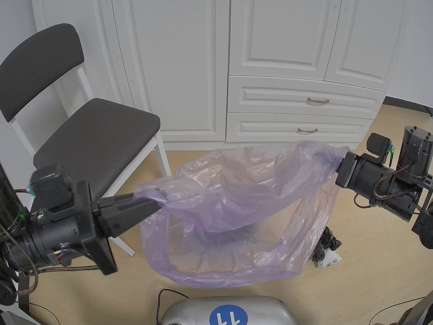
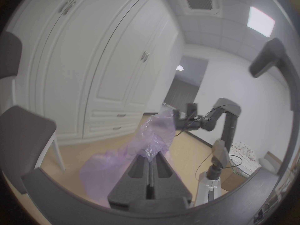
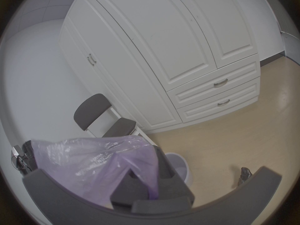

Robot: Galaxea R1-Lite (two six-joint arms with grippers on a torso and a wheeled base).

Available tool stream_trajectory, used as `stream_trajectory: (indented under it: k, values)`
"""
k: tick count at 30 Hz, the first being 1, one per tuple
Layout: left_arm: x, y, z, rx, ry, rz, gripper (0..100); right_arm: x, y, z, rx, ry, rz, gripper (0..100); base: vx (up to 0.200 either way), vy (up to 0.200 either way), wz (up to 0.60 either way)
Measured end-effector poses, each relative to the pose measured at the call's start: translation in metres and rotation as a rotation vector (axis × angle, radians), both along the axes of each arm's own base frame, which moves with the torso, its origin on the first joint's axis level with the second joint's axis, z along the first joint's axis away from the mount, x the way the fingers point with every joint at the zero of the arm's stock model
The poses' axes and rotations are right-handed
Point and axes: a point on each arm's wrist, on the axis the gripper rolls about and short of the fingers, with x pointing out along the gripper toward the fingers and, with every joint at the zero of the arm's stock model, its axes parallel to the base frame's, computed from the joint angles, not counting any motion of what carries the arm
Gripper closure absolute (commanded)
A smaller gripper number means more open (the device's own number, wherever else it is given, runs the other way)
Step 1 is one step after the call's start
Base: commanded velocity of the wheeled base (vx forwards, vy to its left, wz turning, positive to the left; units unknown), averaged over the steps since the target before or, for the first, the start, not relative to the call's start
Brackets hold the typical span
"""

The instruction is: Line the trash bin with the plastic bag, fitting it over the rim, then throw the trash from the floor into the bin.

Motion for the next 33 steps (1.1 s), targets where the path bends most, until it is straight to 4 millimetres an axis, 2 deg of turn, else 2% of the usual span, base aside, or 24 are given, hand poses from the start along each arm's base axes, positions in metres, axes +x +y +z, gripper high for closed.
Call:
stream_trajectory:
  k: [6, 12, 15, 23, 33]
  values:
    - [0.025, -0.007, -0.002, 0.083, 0.186, 0.161, 100, 0.001, 0.007, 0.010, 0.039, -0.021, -0.074, 100, 0.000, 0.000, 0.00]
    - [0.051, -0.008, 0.000, 0.099, 0.223, 0.351, 100, -0.001, 0.034, 0.020, 0.078, -0.043, -0.180, 100, 0.000, 0.000, 0.00]
    - [0.065, -0.004, 0.001, 0.100, 0.224, 0.468, 100, -0.005, 0.046, 0.018, 0.033, -0.050, -0.227, 100, 0.000, 0.000, 0.00]
    - [0.084, 0.005, -0.004, 0.123, 0.235, 0.556, 100, -0.005, 0.057, -0.005, -0.253, -0.052, -0.340, 100, 0.000, 0.000, 0.00]
    - [0.098, 0.004, -0.025, 0.193, 0.273, 0.503, 100, -0.007, 0.040, -0.058, -0.639, 0.023, -0.354, 100, 0.000, 0.000, 0.00]
